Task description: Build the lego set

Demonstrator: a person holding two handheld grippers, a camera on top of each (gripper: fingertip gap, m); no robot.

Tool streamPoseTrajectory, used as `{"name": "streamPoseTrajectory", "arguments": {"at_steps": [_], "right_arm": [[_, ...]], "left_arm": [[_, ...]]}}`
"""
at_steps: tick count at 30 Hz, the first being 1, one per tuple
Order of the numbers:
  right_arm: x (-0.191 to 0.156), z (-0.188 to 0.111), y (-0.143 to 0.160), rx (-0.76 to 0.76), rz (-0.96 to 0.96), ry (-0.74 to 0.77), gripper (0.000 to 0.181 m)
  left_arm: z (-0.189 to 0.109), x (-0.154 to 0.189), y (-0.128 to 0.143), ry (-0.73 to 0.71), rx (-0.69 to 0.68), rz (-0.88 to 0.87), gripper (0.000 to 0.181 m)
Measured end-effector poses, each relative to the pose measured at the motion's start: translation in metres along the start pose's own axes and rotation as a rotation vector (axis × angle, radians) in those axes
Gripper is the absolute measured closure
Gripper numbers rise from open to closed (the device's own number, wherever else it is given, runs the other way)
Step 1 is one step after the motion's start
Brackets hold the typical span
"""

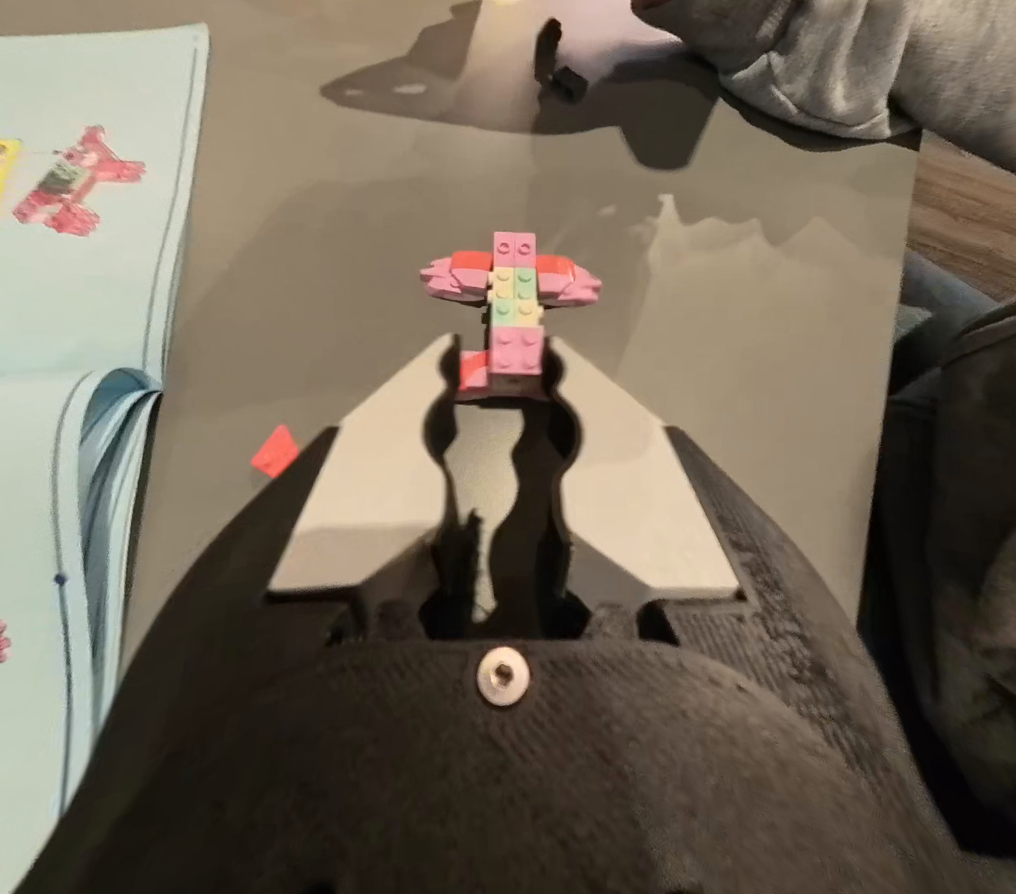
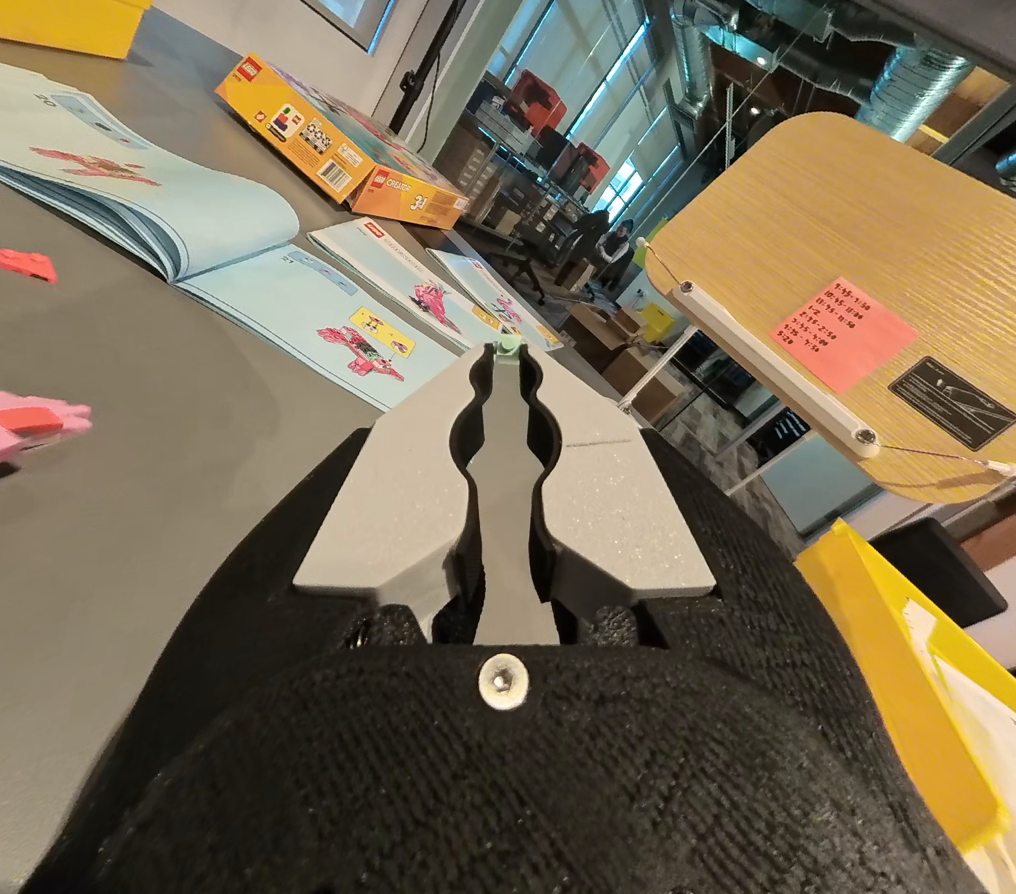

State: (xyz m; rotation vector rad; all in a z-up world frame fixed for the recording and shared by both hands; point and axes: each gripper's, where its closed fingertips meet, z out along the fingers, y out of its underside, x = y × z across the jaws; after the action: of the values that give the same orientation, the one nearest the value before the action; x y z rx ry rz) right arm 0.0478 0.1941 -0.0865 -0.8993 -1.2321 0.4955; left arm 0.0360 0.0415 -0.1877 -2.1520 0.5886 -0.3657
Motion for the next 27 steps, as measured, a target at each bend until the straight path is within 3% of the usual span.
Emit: {"name": "streamPoseTrajectory", "arguments": {"at_steps": [2,10,27], "right_arm": [[-0.001,0.0,-0.001,0.003,-0.003,-0.005,0.174],[-0.008,0.002,-0.007,0.019,-0.039,-0.025,0.174],[-0.019,0.004,-0.005,0.006,-0.067,-0.07,0.174]], "left_arm": [[0.0,-0.002,-0.001,0.019,0.004,-0.048,0.164],[-0.032,-0.006,-0.025,0.387,0.259,-0.476,0.165],[-0.035,-0.001,-0.025,0.493,0.248,-0.585,0.165]]}}
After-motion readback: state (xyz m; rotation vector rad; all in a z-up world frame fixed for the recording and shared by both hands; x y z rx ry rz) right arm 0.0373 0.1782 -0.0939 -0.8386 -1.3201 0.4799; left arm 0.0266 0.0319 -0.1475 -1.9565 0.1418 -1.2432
